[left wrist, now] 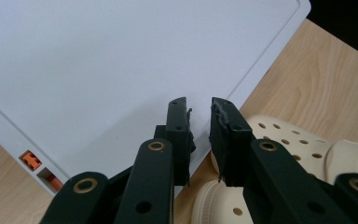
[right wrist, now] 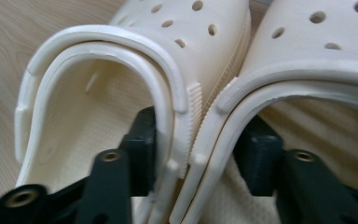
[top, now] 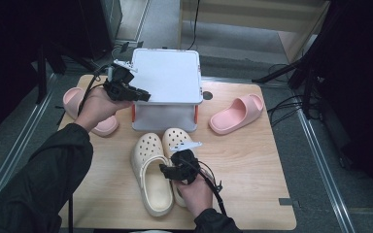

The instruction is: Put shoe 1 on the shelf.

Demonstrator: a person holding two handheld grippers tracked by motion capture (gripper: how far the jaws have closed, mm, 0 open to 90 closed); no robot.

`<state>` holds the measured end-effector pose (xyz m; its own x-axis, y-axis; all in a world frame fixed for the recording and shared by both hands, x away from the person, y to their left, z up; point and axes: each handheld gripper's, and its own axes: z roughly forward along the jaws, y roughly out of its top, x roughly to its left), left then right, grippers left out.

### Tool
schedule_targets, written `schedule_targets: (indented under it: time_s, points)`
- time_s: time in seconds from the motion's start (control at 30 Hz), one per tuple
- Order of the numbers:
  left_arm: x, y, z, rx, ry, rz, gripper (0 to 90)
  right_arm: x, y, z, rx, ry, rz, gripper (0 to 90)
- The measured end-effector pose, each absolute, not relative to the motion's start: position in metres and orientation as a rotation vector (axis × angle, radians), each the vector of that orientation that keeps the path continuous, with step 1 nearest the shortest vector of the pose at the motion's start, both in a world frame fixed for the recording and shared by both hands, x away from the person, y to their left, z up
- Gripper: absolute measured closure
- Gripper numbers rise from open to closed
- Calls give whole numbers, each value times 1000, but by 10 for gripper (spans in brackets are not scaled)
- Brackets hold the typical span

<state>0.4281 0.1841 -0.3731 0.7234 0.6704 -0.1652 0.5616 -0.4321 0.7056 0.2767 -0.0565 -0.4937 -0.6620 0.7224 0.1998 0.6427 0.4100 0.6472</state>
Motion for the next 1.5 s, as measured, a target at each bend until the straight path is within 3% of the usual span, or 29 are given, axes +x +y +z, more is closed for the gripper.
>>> schedule_targets:
  time_s: [0.13,0.37,0.7,1.0,1.5]
  points:
    - [431,187,-374,2140,938,162,773,279,-62,-490,1248,2524,1053,654]
    - [432,179,-368,2209,920,188,795,287,-69,-477,1244,2498,1094,661]
    - [433,180,-368,2210,930,166,805,335,-66,-442,1230,2403,1129,659]
    - [434,179,-367,2214,944,165,805,374,-46,-450,1263,2371,1054,659]
    - [432,177,-366,2211,973,142,812,401,-26,-460,1361,2254,1022,655]
